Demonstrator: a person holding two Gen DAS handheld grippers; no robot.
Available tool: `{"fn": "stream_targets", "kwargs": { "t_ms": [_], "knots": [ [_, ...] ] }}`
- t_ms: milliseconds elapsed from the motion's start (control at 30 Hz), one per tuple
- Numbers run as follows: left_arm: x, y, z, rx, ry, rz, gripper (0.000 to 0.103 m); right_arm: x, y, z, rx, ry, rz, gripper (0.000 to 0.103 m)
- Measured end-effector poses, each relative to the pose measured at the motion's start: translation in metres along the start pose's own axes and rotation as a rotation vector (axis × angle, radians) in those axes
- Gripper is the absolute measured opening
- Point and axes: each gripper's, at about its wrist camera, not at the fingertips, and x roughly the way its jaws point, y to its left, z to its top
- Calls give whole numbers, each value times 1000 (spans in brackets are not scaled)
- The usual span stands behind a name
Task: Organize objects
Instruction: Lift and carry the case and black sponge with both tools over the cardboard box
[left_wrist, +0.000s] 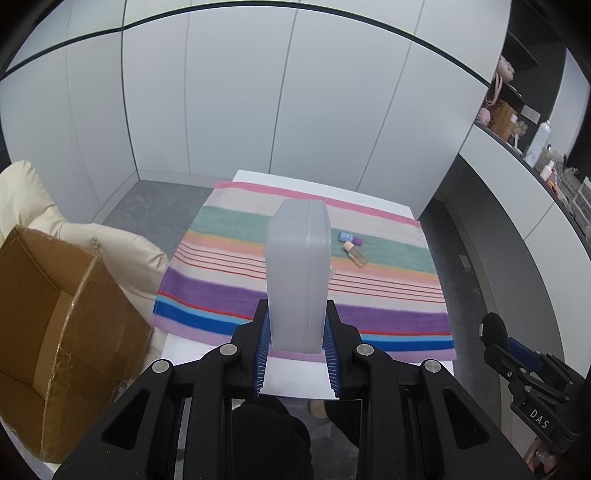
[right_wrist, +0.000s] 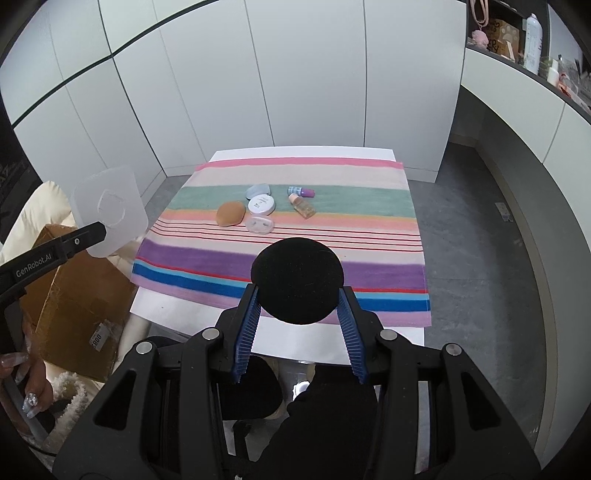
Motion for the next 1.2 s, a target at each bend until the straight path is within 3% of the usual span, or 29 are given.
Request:
{"fn": "stream_targets", "kwargs": {
  "t_ms": [267,533,967,1200],
  "knots": [
    [-8,28,0,-59,-16,27,27,14,32,4,-58,25,34,45],
    [-30,83,-7,-138,-40,114,27,27,94,12,-159,31,116,45],
    [-93,224,-49,-345,-92,354,27,46,286,-3,-467,82,388,45],
    [-113,284,-75,-462,-92,411,27,49,374,-24,-626,109,497,45]
  ]
}}
